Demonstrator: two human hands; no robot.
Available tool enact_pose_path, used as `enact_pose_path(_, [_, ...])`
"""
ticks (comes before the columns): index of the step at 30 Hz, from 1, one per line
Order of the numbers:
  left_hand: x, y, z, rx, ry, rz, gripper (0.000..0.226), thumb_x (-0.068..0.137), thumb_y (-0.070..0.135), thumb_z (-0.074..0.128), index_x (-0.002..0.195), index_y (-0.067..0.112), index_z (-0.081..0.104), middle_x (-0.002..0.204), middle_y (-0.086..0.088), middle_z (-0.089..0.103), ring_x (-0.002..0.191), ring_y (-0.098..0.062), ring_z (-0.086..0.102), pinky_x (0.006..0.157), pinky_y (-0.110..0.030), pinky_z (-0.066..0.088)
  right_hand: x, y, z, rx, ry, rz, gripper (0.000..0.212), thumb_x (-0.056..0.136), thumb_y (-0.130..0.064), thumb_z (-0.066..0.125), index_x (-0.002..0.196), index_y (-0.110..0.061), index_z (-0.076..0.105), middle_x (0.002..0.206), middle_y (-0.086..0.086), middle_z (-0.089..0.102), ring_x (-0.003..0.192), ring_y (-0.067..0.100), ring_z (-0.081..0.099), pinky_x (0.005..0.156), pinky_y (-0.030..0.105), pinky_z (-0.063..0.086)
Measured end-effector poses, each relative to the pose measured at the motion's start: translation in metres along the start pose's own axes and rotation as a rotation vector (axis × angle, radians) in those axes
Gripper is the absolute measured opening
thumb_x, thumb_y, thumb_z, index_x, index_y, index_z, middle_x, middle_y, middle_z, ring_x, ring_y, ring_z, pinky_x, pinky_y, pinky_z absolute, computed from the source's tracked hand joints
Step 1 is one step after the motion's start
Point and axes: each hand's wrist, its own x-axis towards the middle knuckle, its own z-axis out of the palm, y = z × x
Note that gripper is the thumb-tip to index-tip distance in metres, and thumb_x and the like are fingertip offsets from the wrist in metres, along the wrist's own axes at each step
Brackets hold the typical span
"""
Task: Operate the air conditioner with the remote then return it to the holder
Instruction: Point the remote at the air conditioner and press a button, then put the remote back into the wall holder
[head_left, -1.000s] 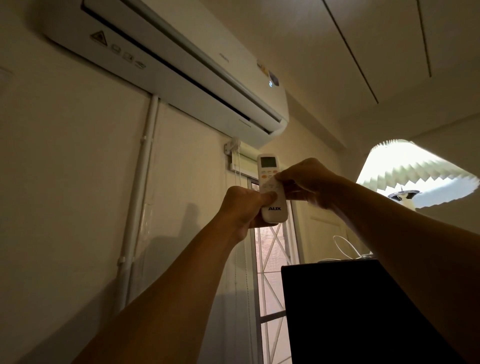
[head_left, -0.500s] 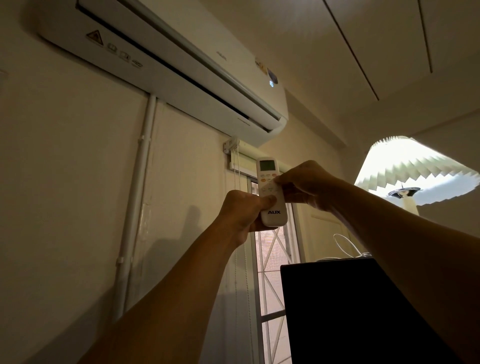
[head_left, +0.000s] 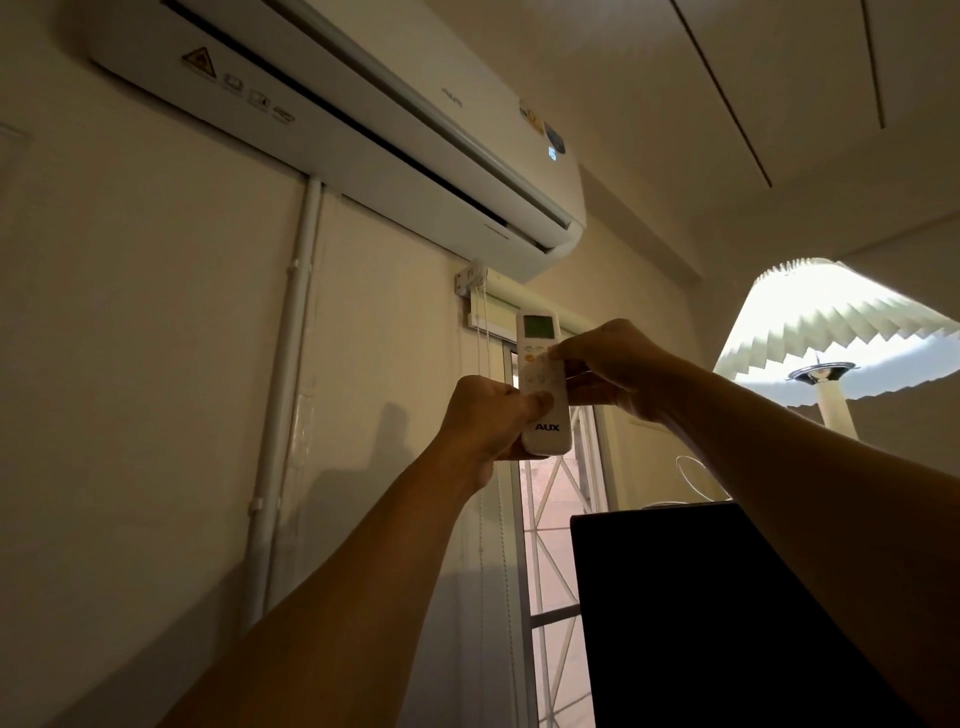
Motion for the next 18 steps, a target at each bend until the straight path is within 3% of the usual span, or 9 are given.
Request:
enact_pose_path(2, [0.000,-0.007,-0.003,0.159,0.060,0.089,0.029,0.080,0.020,0.071,0.101,0.002,0.064,0.101,-0.014,0.071,0.090,-0.031,0.070,0.074,-0.045,0.061,0.001,0.002,0.006,-0.035,-0.010,-0.020,0.032,0.091,-0.024,0.065,0.110,0.001,0.063,0.089,0.011,0.070,0.073,0.022,0.071,0.060,0.029,0.060])
enact_pose_path(4, [0.000,-0.014,-0.007,0.329,0.128,0.191,0.028,0.080,0.025,0.070,0.097,0.003,0.067,0.091,-0.006,0.068,0.083,-0.023,0.068,0.067,-0.030,0.058,0.001,0.005,0.014,-0.073,-0.006,-0.030,0.038,0.083,-0.033,0.073,0.102,-0.001,0.066,0.087,0.010,0.072,0.069,0.020,0.073,0.054,0.026,0.060])
enact_pose_path(7, [-0.005,-0.025,-0.015,0.497,0.198,0.271,0.025,0.082,0.027,0.069,0.091,0.004,0.069,0.080,-0.003,0.065,0.064,-0.007,0.057,0.056,-0.012,0.040,0.000,0.010,0.031,-0.151,0.023,-0.057,0.049,0.070,-0.035,0.083,0.099,0.000,0.068,0.089,0.012,0.074,0.067,0.020,0.074,0.054,0.026,0.061])
enact_pose_path(11, [-0.012,-0.041,-0.032,0.544,0.256,0.267,0.027,0.083,0.031,0.067,0.088,0.005,0.068,0.085,-0.011,0.072,0.066,-0.012,0.058,0.060,-0.014,0.042,-0.001,0.020,0.057,-0.124,0.051,-0.082,0.054,0.065,-0.031,0.087,0.103,0.001,0.067,0.095,0.014,0.074,0.073,0.023,0.075,0.056,0.027,0.062])
enact_pose_path(15, [-0.020,-0.058,-0.054,0.599,0.295,0.215,0.028,0.084,0.032,0.065,0.093,0.006,0.068,0.091,-0.011,0.073,0.074,-0.016,0.061,0.070,-0.026,0.049,-0.009,0.031,0.091,-0.119,0.074,-0.107,0.052,0.067,-0.031,0.087,0.104,0.000,0.067,0.096,0.012,0.073,0.078,0.023,0.074,0.054,0.023,0.061])
enact_pose_path(18, [-0.028,-0.072,-0.073,0.666,0.296,0.155,0.026,0.083,0.031,0.067,0.095,0.007,0.068,0.093,-0.010,0.073,0.078,-0.017,0.063,0.073,-0.030,0.052,-0.018,0.045,0.118,-0.097,0.069,-0.118,0.048,0.070,-0.028,0.085,0.105,-0.001,0.065,0.094,0.008,0.067,0.084,0.023,0.072,0.068,0.030,0.062])
